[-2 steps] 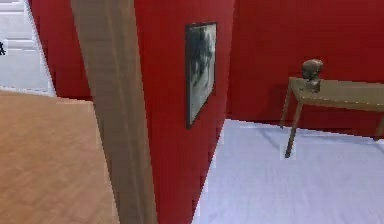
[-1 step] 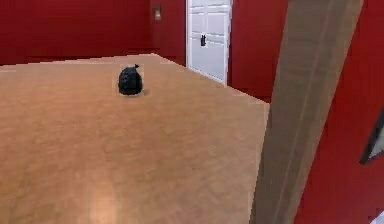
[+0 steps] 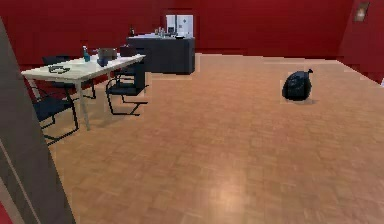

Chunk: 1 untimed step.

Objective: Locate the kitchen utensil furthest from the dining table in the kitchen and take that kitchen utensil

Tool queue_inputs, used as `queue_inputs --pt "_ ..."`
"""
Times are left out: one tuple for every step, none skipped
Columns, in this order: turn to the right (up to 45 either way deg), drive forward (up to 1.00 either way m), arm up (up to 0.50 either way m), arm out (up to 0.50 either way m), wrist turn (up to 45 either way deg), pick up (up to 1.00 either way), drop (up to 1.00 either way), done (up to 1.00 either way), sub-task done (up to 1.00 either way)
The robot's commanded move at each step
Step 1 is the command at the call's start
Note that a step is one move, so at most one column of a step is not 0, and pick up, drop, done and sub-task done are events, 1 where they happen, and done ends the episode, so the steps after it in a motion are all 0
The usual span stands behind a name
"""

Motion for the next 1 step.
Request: queue_inputs --pt "-6.0 0.0 0.0 0.0 0.0 0.0 0.0 0.0 0.0"
